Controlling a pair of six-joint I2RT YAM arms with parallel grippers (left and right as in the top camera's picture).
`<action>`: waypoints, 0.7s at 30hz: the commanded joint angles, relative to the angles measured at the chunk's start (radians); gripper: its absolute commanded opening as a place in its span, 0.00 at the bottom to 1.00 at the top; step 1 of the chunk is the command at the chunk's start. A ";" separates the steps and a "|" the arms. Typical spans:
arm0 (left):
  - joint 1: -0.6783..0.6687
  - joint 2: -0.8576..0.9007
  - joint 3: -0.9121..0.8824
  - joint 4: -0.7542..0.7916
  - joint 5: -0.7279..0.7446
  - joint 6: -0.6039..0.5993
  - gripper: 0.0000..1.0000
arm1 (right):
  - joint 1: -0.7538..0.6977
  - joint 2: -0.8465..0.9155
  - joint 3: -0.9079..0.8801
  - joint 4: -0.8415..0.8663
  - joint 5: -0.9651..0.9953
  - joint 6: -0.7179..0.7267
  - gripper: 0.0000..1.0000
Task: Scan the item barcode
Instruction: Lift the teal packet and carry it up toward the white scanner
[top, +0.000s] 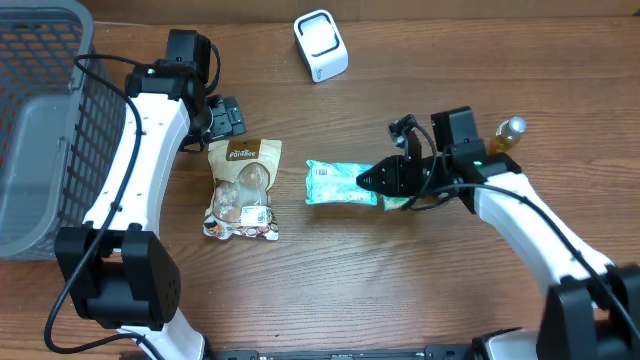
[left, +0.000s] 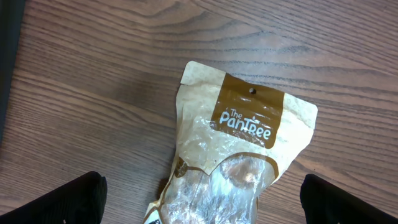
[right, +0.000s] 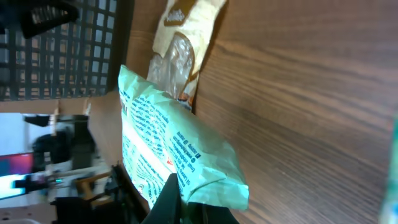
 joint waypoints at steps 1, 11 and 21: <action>-0.009 -0.014 0.013 0.002 -0.009 0.015 1.00 | 0.002 -0.057 0.021 -0.009 0.028 -0.077 0.04; -0.009 -0.013 0.013 0.002 -0.009 0.015 1.00 | 0.003 -0.058 0.020 -0.013 0.040 -0.076 0.04; -0.009 -0.014 0.013 0.002 -0.009 0.015 0.99 | 0.003 -0.058 0.020 -0.023 0.041 -0.076 0.04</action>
